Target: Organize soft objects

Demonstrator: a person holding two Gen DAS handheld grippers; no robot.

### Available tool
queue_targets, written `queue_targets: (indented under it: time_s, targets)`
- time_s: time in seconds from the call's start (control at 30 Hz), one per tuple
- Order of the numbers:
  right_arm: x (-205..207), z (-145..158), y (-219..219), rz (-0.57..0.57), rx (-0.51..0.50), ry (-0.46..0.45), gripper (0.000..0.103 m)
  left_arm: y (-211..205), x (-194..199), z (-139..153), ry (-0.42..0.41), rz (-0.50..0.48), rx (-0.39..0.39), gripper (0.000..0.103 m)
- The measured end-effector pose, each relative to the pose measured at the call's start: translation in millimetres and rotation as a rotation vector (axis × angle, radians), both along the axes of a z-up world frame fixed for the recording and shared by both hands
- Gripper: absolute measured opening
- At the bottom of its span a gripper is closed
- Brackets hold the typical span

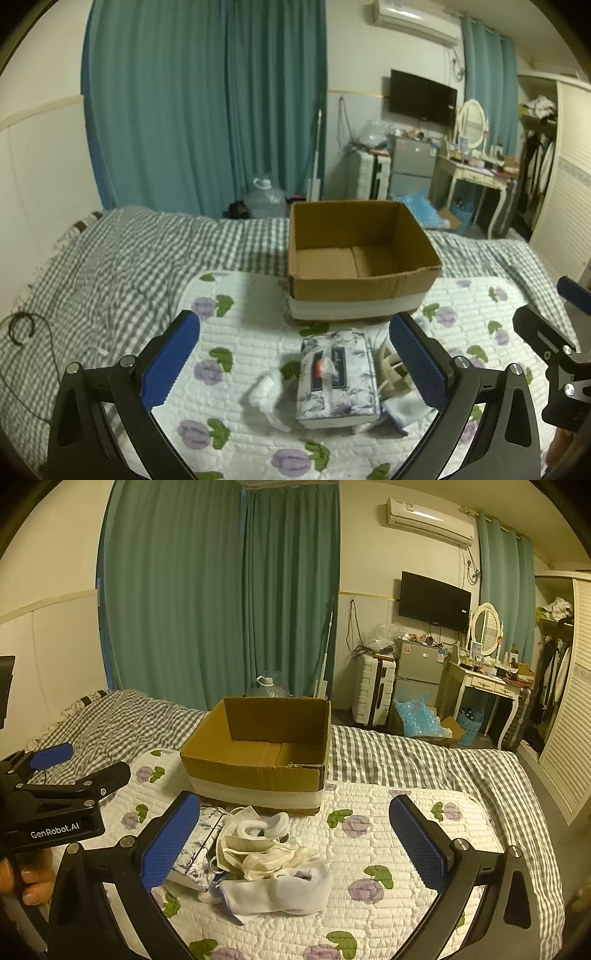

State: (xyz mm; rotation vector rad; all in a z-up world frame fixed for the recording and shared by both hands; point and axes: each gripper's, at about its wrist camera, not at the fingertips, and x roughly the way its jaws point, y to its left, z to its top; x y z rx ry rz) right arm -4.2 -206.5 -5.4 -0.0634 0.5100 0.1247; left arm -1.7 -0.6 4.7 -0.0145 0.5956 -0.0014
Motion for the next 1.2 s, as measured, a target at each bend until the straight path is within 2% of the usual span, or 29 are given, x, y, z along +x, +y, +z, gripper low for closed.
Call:
queue_targets:
  time_s: [0.2,1.2]
  targets:
    - [-1.3,0.8,0.8,0.002,-0.003,-0.001,0.103,-2.1,-7.5,1.7,-0.055,-0.002,0.011,0.103]
    - [0.3,2.4,2.9,0.006,0.004,-0.007,0.103,-7.2,-4.5,-1.2,-0.049,-0.004,0.022,0.103]
